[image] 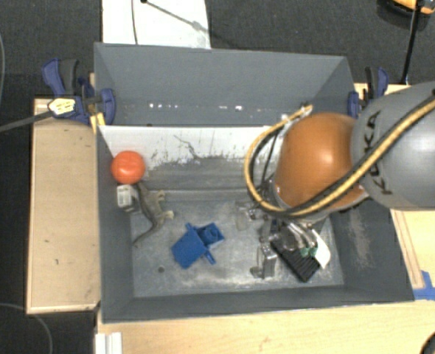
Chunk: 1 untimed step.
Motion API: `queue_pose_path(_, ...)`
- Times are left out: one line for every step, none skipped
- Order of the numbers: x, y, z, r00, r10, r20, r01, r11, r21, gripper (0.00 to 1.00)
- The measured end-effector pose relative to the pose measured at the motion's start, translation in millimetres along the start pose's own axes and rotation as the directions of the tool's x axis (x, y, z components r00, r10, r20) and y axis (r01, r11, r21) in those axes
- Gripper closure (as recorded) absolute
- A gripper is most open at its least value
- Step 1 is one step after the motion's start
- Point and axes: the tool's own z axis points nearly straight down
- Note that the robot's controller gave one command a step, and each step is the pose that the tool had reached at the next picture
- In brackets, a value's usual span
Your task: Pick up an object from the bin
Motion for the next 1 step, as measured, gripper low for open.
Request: queue_pose_path(-8.5, 23.3, 1.7, 0.999, -0.05, 0.005, 0.05, 0.999, 0.002, 0.0)
